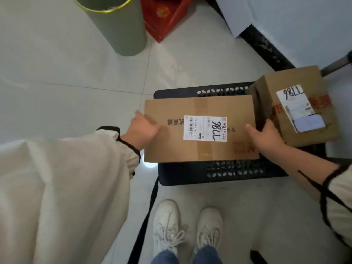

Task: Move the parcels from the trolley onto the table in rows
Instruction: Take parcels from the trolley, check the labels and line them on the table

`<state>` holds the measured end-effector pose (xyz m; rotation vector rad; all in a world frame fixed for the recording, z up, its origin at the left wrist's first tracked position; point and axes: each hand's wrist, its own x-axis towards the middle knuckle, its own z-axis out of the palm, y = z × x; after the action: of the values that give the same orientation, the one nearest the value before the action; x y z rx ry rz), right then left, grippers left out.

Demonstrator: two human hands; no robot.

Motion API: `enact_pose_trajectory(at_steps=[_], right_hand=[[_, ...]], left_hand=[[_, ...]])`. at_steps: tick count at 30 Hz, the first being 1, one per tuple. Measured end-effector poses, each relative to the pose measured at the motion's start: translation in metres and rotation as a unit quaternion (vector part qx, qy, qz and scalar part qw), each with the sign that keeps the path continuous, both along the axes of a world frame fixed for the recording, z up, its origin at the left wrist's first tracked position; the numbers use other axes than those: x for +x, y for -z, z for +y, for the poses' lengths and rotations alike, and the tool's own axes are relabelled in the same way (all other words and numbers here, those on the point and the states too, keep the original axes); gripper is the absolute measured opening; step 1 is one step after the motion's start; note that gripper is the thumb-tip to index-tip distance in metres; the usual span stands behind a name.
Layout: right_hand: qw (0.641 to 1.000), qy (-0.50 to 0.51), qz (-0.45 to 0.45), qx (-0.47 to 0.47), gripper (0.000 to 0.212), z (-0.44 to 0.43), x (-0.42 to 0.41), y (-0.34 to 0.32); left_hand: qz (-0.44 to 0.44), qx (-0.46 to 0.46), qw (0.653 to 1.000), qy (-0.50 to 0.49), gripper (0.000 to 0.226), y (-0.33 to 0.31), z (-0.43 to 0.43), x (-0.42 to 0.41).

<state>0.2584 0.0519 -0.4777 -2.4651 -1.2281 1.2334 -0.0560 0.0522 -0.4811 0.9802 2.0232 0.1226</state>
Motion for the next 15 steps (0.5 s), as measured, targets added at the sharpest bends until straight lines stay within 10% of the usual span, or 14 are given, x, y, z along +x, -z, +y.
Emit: enact_pose_trajectory(at_steps=[7, 15], right_hand=[[0.976, 0.102, 0.162, -0.106, 0.059, 0.007, -0.004, 0.011], [0.971, 0.098, 0.202, -0.086, 0.043, 0.023, -0.022, -0.119]], left_hand=[[-0.04, -0.051, 0.996, -0.058, 0.029, 0.017, -0.008, 0.0], [-0.004, -0.004, 1.0, -0.023, 0.009, -0.133, 0.016, -0.031]])
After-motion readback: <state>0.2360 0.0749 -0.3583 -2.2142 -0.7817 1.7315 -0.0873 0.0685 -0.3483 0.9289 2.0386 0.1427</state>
